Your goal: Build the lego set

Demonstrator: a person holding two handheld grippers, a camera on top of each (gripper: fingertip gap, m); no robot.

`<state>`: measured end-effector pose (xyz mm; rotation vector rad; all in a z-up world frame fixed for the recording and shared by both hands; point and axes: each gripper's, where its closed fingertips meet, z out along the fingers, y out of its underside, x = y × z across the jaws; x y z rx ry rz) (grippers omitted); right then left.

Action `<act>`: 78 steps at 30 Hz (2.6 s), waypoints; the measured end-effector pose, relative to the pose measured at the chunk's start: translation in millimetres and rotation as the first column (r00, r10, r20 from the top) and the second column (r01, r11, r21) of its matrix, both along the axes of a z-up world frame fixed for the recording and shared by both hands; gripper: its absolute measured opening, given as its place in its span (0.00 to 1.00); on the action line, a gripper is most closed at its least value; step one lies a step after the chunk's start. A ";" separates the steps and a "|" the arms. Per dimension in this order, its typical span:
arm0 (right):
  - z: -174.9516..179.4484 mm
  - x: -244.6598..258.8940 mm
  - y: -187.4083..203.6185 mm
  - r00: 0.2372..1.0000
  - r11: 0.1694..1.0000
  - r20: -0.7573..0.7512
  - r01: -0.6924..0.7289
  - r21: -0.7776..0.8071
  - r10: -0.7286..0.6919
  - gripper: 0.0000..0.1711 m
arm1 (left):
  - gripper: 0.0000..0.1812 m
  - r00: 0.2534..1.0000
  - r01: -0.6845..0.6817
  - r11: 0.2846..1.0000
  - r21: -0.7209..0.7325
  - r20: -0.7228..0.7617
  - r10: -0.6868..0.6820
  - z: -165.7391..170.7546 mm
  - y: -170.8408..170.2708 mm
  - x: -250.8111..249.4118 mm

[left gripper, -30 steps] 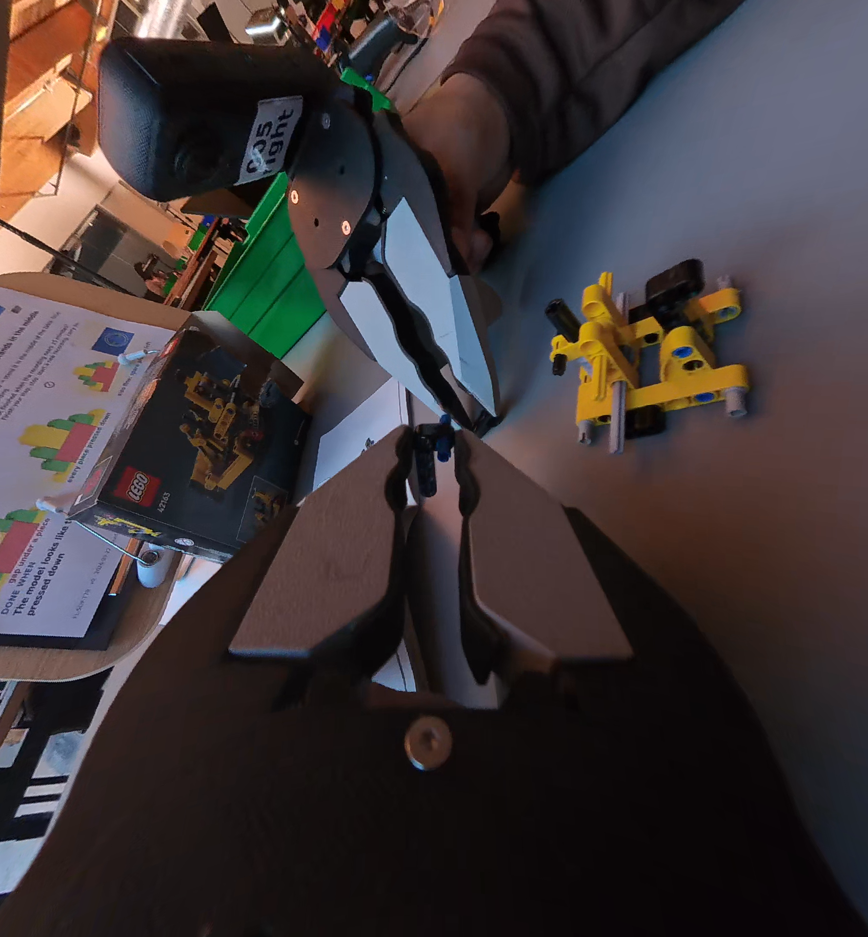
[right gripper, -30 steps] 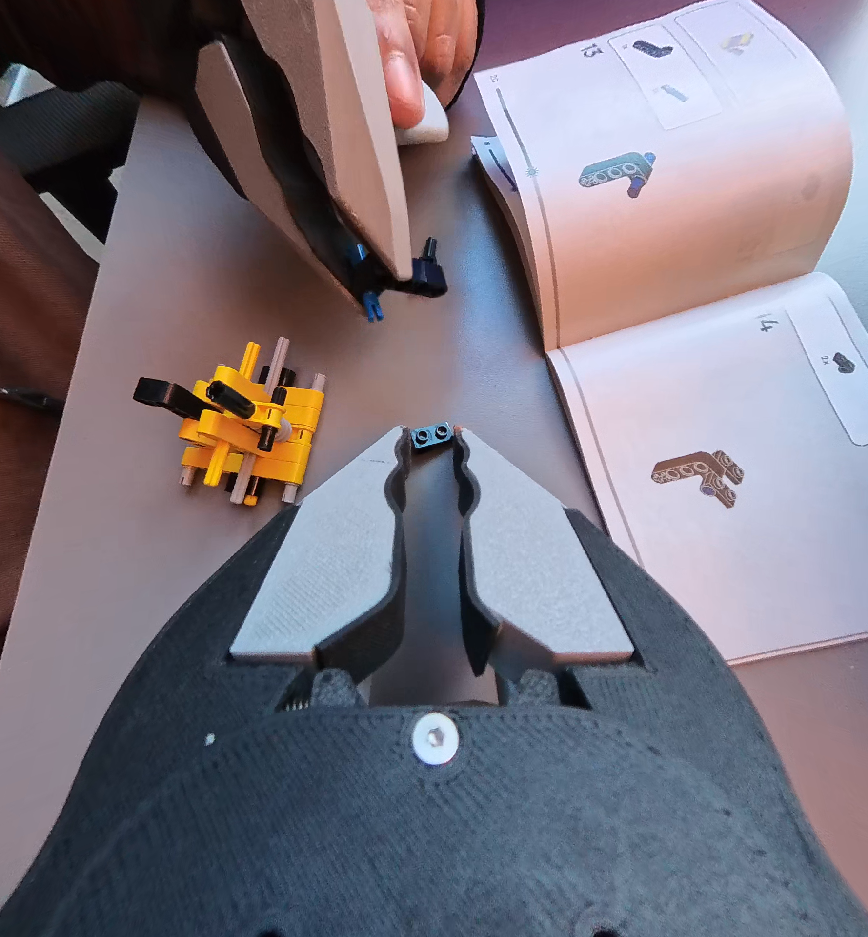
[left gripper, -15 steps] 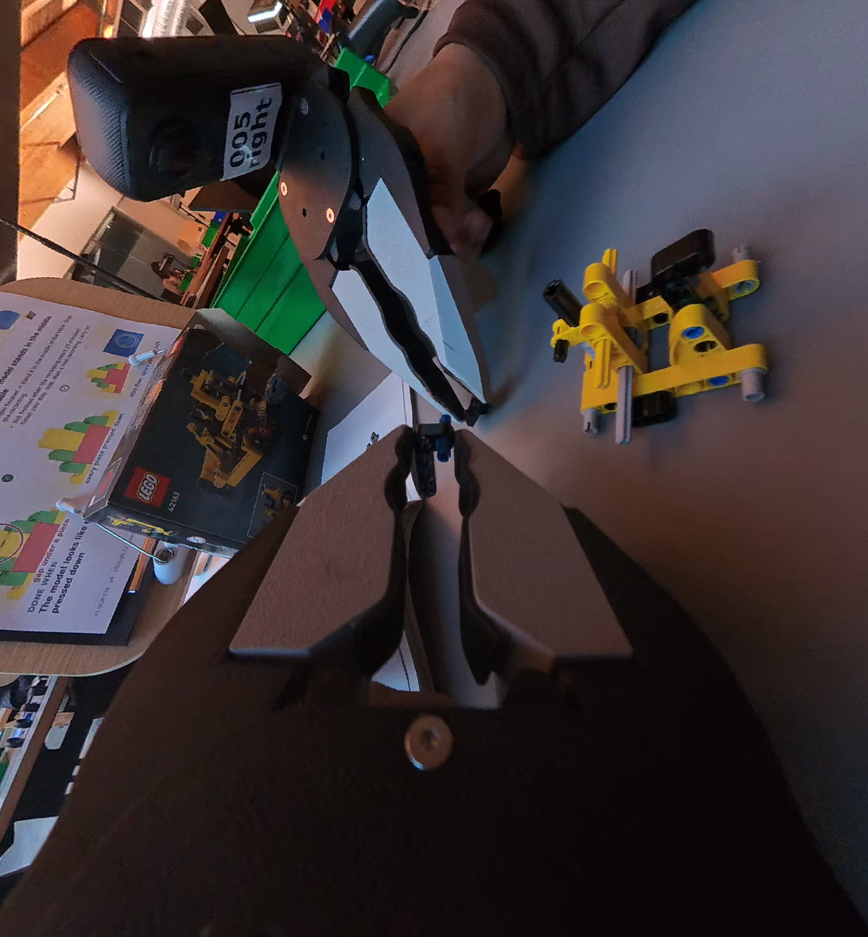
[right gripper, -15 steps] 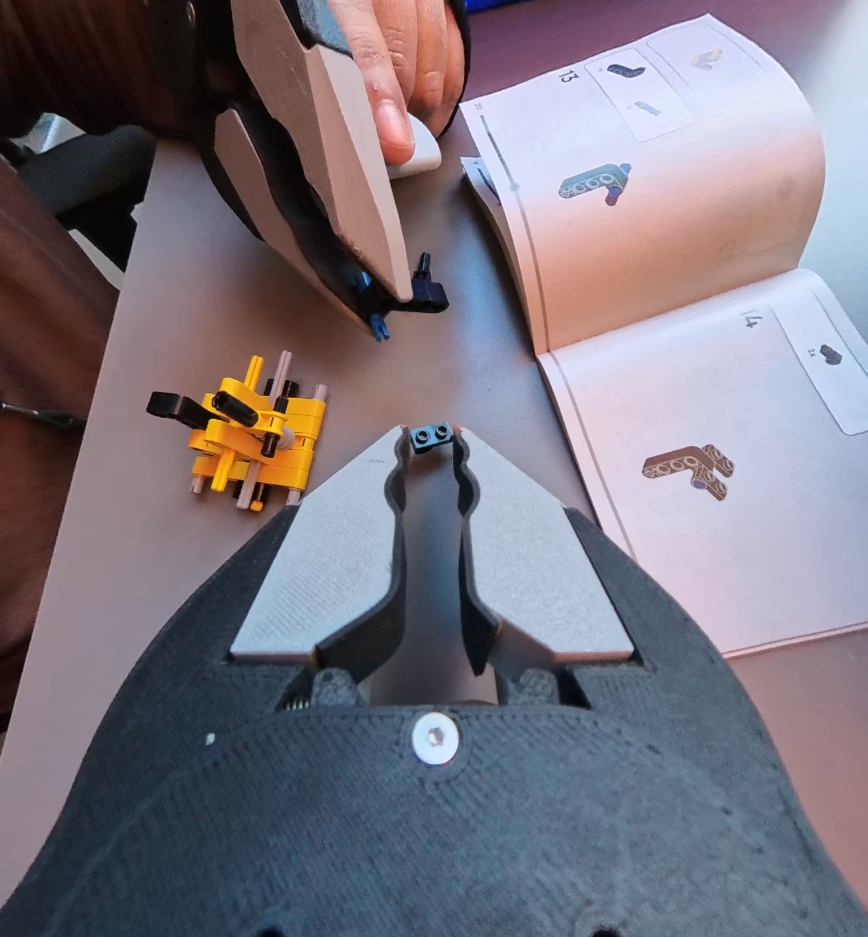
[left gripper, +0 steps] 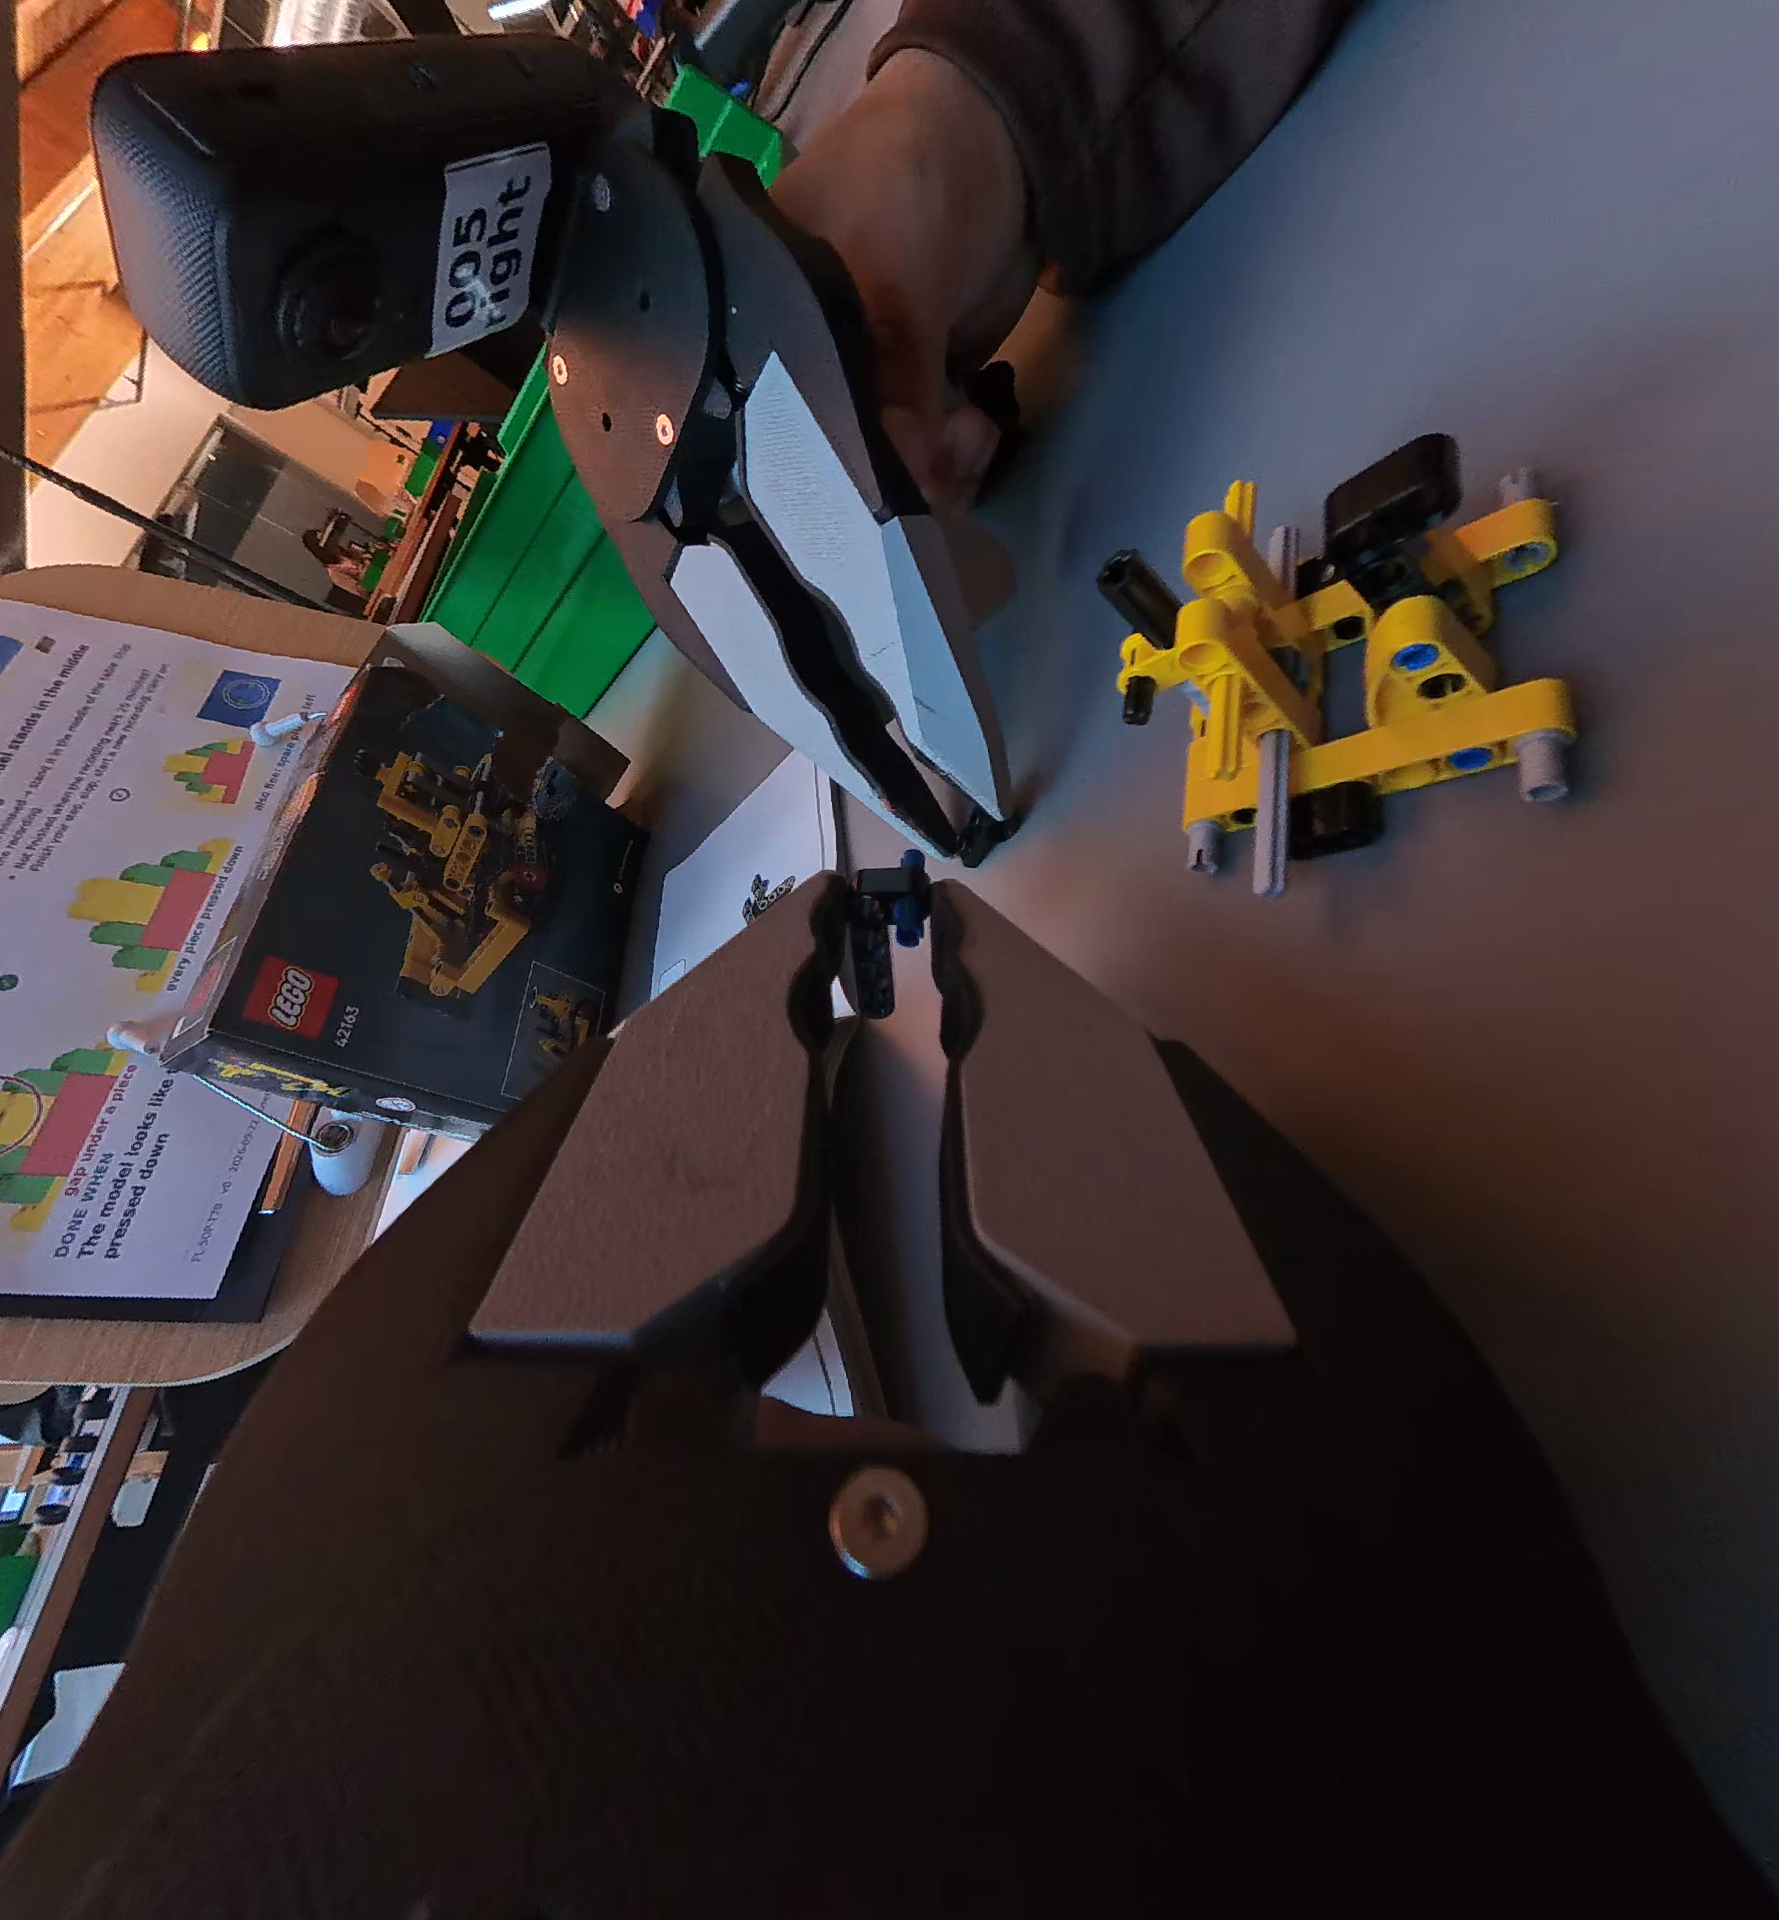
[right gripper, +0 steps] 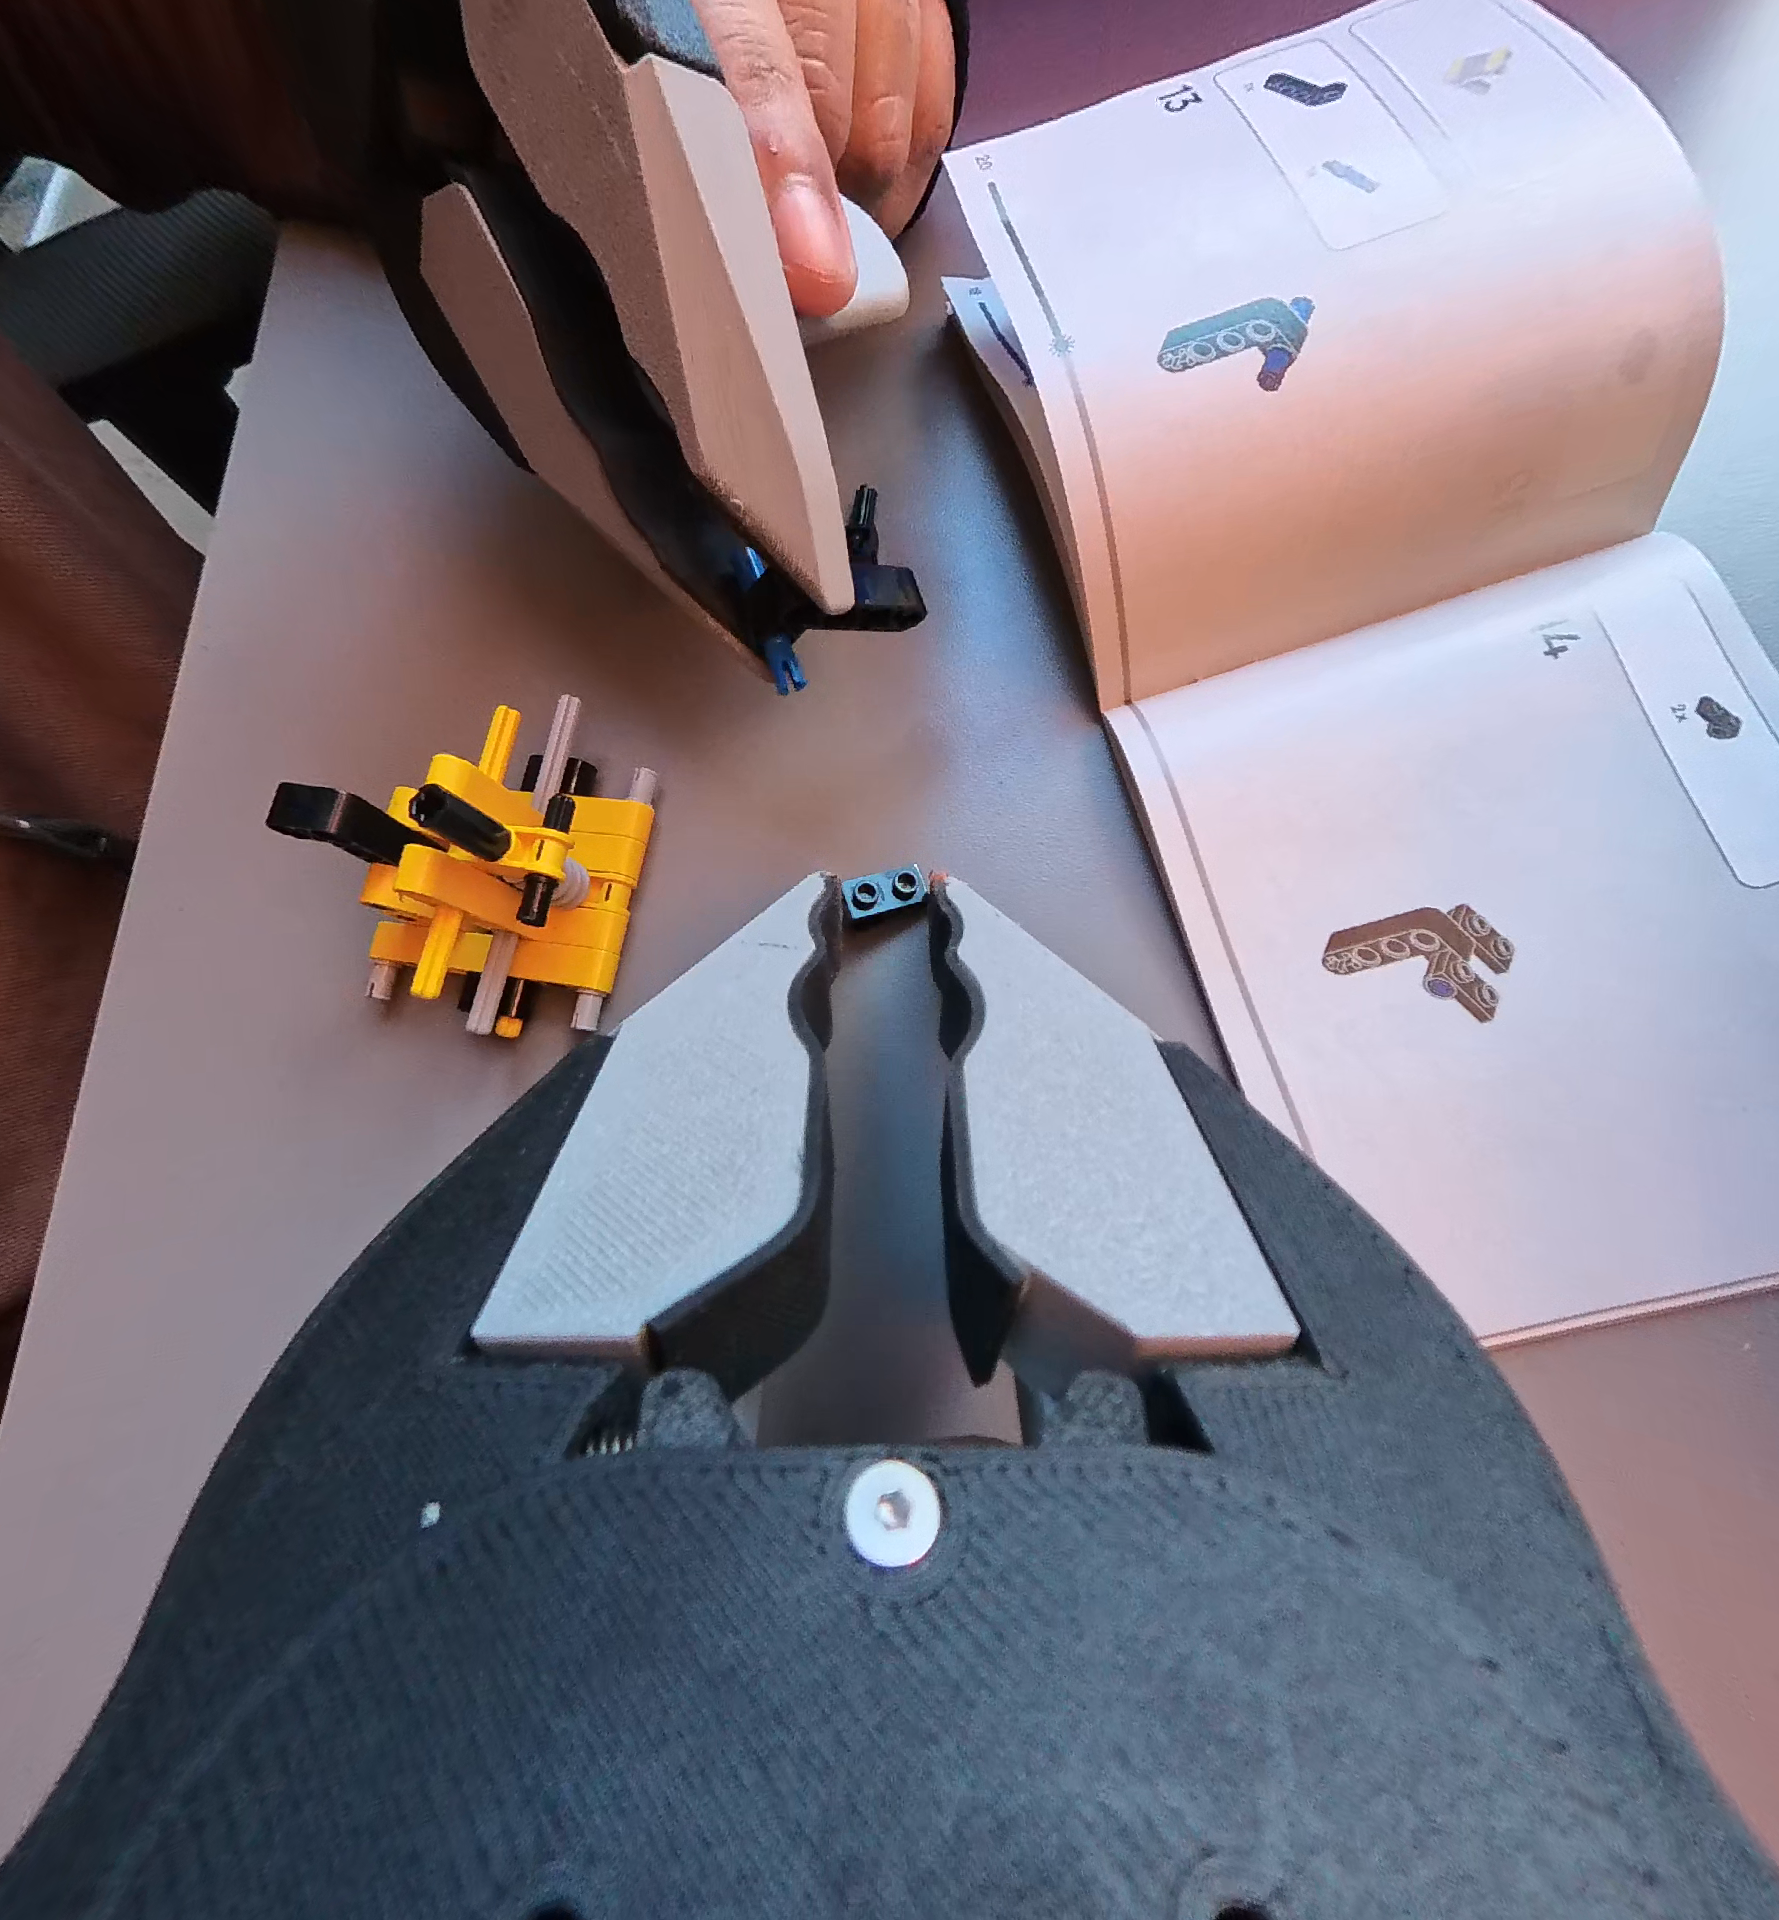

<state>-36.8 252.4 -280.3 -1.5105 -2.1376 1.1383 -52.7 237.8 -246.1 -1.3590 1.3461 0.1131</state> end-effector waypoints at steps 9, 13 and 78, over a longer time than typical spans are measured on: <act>0.0 0.3 -0.3 1.000 1.000 -0.001 -0.001 0.001 0.001 0.07 | 0.07 1.000 -0.004 1.000 0.002 -0.001 0.004 0.4 0.5 -0.3; 0.1 0.4 -0.6 1.000 1.000 -0.001 -0.001 0.002 0.001 0.08 | 0.07 1.000 -0.003 1.000 0.002 -0.002 0.003 0.5 0.5 -0.1; -1.6 1.3 2.2 0.999 0.992 -0.045 -0.018 0.121 0.024 0.07 | 0.07 0.750 0.285 0.838 -0.465 0.653 0.107 55.8 -7.7 4.9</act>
